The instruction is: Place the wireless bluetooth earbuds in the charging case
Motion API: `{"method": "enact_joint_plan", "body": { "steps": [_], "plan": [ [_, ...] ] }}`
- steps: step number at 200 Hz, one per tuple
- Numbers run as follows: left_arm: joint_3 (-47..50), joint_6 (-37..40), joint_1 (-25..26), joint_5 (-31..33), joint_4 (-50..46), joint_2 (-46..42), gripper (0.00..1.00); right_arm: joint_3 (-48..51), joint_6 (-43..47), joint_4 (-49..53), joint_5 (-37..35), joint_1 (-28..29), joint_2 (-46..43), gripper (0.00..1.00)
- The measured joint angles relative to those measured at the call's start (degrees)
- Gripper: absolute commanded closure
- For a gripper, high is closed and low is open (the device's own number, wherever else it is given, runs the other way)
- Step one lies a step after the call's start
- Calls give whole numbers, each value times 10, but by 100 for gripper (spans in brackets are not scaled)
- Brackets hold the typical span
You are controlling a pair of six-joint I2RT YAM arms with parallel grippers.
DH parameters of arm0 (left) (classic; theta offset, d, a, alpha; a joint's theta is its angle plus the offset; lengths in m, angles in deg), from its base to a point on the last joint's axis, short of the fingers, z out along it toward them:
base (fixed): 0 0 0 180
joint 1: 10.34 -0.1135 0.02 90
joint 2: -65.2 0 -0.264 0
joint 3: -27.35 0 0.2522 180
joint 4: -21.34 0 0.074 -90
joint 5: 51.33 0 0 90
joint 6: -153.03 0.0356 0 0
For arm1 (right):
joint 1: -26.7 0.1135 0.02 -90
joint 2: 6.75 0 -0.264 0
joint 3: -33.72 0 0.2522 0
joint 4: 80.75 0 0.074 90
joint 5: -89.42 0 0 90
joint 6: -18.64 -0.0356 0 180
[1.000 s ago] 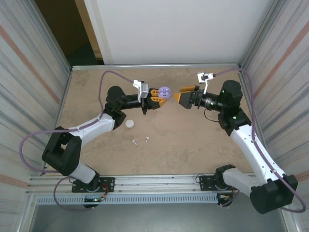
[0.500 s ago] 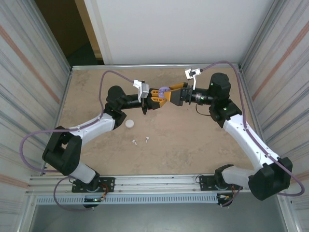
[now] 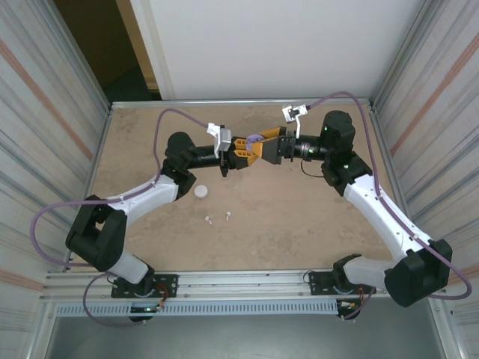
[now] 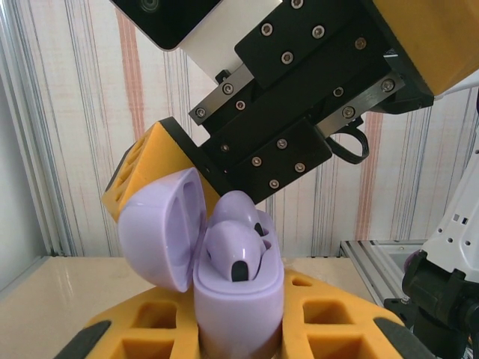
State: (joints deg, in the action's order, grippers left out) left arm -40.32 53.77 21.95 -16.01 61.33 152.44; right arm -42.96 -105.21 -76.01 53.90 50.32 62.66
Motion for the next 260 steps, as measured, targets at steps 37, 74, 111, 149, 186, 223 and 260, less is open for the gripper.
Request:
{"method": "enact_joint_plan", "body": {
  "steps": [37,74,111,149,186,223,260],
  "plan": [
    [-1,2,0,-4,-2,0,100,0,0,0,5,0,0,14],
    [-3,2,0,-8,-4,0,100,-1,0,0,11,0,0,20],
    [-3,4,0,-9,-11,2,100,-3,1,-7,20,0,0,22],
    [-3,4,0,-10,-14,2,100,-3,12,-10,22,0,-2,22],
    [-3,4,0,-10,-16,2,100,-3,26,-4,21,0,-8,22],
    [-3,4,-1,-8,-17,2,100,-3,42,20,5,-4,-25,21],
    [-4,6,-6,-3,-35,2,100,10,44,34,-49,-40,-70,20]
  ]
}}
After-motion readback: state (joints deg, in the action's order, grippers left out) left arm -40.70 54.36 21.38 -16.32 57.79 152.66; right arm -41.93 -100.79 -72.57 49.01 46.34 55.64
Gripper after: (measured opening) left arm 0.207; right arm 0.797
